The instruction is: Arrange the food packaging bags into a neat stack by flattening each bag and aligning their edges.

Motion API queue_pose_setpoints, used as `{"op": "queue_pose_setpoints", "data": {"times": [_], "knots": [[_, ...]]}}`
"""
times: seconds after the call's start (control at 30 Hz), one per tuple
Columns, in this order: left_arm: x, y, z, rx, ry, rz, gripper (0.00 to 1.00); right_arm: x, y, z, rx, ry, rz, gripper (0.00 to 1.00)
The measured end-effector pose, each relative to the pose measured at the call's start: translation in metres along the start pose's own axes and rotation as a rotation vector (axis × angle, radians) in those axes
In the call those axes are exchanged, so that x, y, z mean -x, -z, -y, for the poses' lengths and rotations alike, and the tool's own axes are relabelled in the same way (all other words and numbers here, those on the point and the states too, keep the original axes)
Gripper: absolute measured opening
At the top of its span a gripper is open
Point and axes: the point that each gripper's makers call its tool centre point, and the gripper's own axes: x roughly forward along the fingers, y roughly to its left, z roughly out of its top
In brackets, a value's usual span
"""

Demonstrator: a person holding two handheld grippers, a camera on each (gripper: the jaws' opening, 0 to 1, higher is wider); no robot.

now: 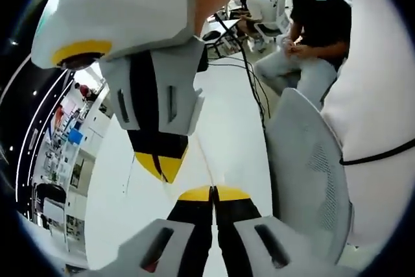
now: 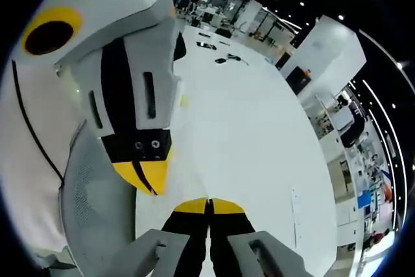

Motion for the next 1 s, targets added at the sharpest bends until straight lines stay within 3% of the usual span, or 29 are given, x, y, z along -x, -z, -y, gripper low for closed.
{"op": "queue_pose_setpoints", "data": {"times": [0.63, 1.0], "knots": [[0.004, -0.001, 0.019, 0.045, 0.065, 0.017, 0.0, 0.006, 0.005, 0.013, -0.03, 0.048, 0.0, 0.0], [0.005, -0.001, 0.023, 0.06, 0.067, 0.028, 0.0, 0.009, 0.006, 0.021, -0.045, 0.074, 0.004, 0.0]]}}
